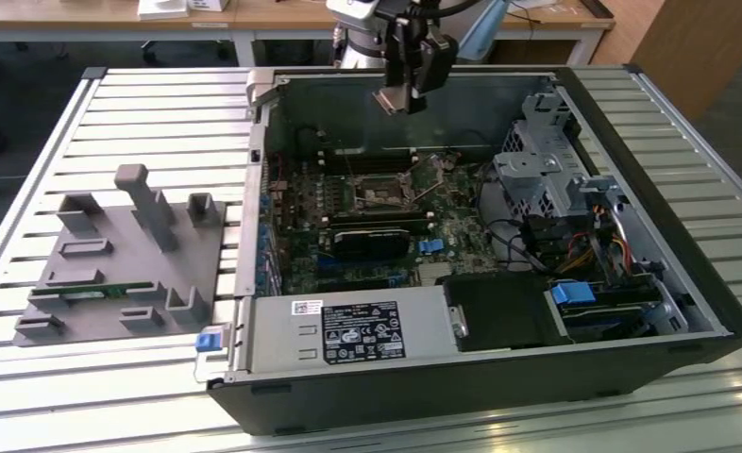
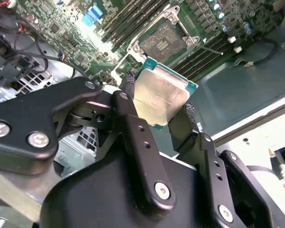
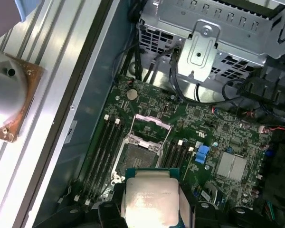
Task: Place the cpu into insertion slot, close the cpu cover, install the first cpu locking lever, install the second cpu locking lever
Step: 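Place the cpu into insertion slot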
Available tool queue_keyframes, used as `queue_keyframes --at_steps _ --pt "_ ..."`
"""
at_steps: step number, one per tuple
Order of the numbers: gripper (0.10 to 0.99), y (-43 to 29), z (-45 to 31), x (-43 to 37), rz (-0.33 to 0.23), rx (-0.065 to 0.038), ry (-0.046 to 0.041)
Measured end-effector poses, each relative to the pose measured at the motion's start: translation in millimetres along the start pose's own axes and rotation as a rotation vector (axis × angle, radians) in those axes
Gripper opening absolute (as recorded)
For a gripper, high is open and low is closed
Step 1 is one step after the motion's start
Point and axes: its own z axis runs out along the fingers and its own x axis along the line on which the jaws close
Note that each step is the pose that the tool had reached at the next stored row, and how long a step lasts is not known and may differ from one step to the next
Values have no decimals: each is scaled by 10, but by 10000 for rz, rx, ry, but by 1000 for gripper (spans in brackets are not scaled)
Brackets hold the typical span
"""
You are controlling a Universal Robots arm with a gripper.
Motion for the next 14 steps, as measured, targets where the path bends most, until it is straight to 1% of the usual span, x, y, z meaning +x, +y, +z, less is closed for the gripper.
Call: queue_keyframes --at_steps 5,14 --pt "533 0 6 0 674 -9 -56" --pt "533 -2 31 0 2274 -29 -190"
